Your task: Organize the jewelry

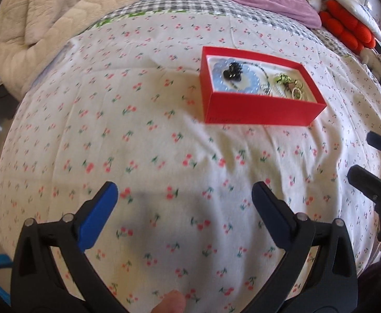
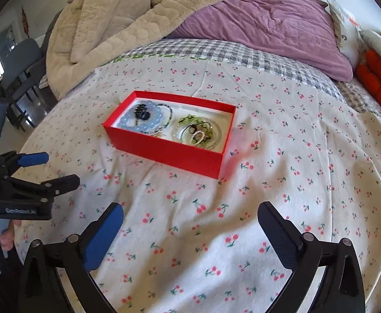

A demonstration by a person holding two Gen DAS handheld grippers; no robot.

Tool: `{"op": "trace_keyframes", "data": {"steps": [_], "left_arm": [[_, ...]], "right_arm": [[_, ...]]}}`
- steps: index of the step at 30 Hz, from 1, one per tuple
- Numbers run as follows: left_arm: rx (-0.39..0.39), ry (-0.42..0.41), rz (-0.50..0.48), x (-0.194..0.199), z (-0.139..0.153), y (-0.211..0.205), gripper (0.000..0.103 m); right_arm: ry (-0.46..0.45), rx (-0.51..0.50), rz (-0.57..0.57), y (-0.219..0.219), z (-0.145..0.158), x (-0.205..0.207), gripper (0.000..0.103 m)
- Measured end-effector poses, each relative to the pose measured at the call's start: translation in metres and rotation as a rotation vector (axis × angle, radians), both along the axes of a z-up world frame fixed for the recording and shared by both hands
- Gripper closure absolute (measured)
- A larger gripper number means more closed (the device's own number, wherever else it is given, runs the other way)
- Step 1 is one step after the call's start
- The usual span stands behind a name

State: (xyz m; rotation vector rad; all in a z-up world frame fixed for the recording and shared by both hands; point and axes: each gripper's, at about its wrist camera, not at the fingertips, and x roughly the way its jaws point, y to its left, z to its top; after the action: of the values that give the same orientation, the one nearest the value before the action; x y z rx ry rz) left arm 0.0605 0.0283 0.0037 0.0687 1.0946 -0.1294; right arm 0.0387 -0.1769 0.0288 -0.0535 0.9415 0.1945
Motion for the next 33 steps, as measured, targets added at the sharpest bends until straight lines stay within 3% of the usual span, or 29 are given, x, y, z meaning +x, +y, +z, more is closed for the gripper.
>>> {"op": "trace_keyframes", "data": {"steps": [6,15,33], "left_arm": [[0.019,-0.001,0.056,-0.013,-0.002,0.003,0.001],[0.058,-0.020,0.086,-0.021,-0.003,-0.002,0.001],[0.079,-0.047,0.083,-0.026,-0.004,-0.012,0.001]], "right_arm": [[0.018,-0.054,-0.073,0.014,0.000,-0.018,0.000],[0.027,-0.044,-0.166,0.018,-0.007,-0.030,0.000],[0.076,-0.031,-0.194,0.015,-0.021,-0.023,0.000]]}}
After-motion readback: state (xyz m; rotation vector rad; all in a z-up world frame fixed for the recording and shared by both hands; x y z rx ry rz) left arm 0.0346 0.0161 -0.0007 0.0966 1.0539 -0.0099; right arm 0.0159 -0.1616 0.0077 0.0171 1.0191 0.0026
